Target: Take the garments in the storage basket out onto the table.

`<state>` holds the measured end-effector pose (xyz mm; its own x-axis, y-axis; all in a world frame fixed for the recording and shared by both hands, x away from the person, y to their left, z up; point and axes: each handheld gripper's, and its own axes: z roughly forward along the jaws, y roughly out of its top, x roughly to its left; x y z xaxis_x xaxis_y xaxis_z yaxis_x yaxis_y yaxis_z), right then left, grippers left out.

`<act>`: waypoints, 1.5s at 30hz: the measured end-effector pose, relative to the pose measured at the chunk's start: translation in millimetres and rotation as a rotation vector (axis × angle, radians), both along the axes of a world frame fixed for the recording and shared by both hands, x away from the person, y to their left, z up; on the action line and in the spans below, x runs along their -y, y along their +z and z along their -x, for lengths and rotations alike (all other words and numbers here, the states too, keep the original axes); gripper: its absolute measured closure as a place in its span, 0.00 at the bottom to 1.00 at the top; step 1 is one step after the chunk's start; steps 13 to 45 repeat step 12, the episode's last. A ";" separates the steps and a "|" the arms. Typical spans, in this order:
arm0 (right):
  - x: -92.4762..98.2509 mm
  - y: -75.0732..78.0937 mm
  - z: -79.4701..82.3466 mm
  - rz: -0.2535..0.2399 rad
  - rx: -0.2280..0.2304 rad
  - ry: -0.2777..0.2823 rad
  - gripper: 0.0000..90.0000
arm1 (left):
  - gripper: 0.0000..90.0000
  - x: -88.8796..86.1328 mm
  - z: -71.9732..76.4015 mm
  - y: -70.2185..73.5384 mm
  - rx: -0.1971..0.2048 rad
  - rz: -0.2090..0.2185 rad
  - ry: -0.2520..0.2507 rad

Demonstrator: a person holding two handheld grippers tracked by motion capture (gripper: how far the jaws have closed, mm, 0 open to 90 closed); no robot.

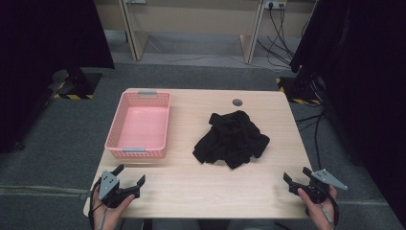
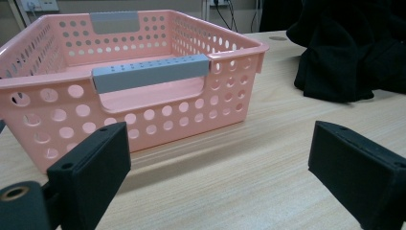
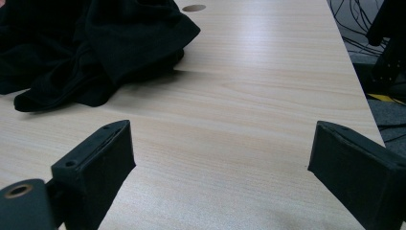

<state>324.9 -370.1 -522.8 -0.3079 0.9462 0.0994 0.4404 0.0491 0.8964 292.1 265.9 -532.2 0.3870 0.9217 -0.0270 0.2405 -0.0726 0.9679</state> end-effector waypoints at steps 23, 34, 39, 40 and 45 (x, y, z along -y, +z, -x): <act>0.0 0.0 0.1 0.001 0.000 0.003 0.08 | 0.07 0.6 -0.6 0.1 -0.006 -0.005 -0.003; 0.0 0.0 0.1 0.001 0.000 0.003 0.08 | 0.07 0.6 -0.6 0.1 -0.006 -0.005 -0.003; 0.0 0.0 0.1 0.001 0.000 0.003 0.08 | 0.07 0.6 -0.6 0.1 -0.006 -0.005 -0.003; 0.0 0.0 0.1 0.001 0.000 0.003 0.08 | 0.07 0.6 -0.6 0.1 -0.006 -0.005 -0.003; 0.0 0.0 0.1 0.001 0.000 0.003 0.08 | 0.07 0.6 -0.6 0.1 -0.006 -0.005 -0.003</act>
